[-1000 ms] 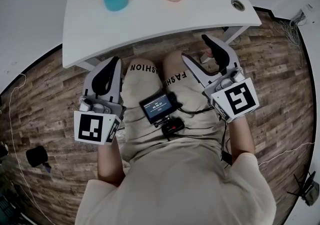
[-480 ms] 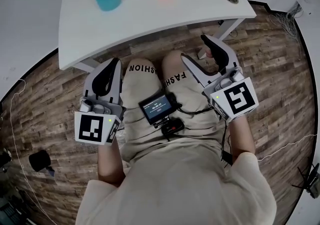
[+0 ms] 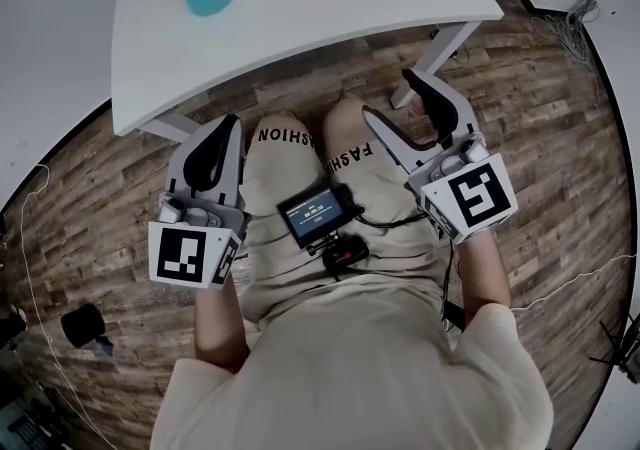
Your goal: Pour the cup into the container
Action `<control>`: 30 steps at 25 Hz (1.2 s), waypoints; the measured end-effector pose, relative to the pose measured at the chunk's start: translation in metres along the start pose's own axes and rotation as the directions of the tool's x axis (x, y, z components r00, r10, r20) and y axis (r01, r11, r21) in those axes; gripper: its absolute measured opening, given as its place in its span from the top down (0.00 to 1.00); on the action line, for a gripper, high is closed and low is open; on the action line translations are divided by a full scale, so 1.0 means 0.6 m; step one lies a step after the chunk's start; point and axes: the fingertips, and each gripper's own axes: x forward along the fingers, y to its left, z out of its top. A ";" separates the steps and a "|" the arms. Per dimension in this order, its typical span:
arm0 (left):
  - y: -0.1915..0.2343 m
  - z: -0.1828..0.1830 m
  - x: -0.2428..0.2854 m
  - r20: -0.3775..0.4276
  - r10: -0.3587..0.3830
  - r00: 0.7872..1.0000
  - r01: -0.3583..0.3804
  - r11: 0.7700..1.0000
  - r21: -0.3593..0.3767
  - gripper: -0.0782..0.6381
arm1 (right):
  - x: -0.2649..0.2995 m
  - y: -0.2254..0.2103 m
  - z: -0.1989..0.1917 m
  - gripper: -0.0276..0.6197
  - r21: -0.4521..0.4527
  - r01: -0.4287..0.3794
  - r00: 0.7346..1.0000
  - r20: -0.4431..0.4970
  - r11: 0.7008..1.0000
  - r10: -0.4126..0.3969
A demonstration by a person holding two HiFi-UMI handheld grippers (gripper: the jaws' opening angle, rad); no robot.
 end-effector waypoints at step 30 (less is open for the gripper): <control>-0.005 0.003 -0.094 0.019 0.003 1.000 -0.003 1.000 0.004 0.87 | -0.036 0.083 0.016 0.51 -0.026 0.015 1.000 -0.003 1.000 -0.015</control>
